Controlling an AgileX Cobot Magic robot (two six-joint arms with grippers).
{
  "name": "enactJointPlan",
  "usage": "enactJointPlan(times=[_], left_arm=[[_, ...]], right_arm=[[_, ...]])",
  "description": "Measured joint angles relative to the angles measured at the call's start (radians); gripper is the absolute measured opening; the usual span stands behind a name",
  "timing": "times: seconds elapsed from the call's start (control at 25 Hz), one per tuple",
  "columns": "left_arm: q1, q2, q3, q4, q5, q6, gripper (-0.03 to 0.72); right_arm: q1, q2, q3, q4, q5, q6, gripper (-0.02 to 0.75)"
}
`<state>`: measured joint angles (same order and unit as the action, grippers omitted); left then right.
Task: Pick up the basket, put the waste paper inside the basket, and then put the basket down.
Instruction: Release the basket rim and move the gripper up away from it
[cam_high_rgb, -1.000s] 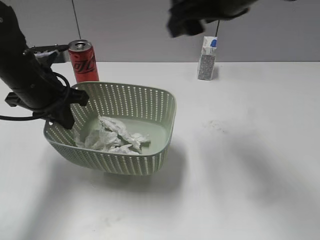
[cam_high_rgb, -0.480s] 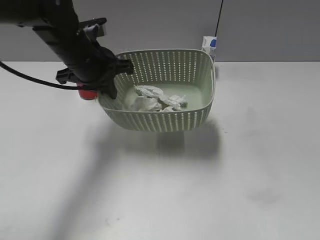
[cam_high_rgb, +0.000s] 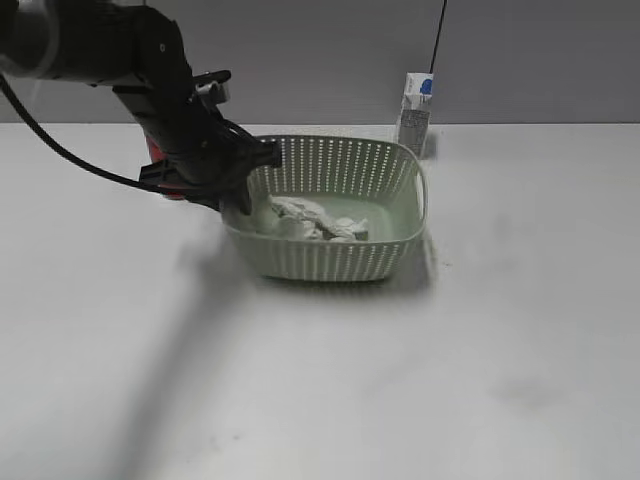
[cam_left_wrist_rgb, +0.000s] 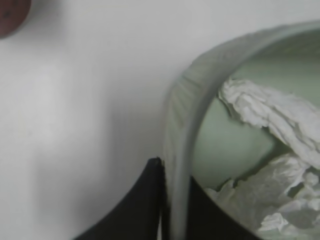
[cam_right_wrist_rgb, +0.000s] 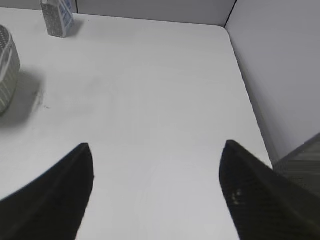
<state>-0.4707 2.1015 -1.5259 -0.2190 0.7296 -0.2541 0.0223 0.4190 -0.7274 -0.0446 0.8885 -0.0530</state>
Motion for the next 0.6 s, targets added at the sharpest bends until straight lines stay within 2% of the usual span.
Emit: enactJointPlan(times=[0.12,0.24,0.32,0.44,0.6], left_arm=[[0.0,0.002,-0.001,-0.001,-0.004,0.0,0.274],[0.0,0.002,-0.001,-0.003,-0.005,0.0,0.515],[0.0,-0.002,-0.001,-0.003,0.012,0.0,0.622],[0.006,-0.031,-0.001,0.01,0.054,0.011,0.677],[0.053,-0.115,-0.001,0.019,0.125,0.071,0.686]], right_arm=[[0.0,-0.122,0.056,0.0,0.057,0.01,0.592],[0.0,-0.237,0.095,0.0,0.091,0.017,0.592],[0.0,-0.308,0.124,-0.006,0.1,0.02,0.592],[0.0,-0.408,0.188,-0.017,0.126,0.02,0.592],[0.0,-0.424,0.246,-0.017,0.193,0.022,0.592]])
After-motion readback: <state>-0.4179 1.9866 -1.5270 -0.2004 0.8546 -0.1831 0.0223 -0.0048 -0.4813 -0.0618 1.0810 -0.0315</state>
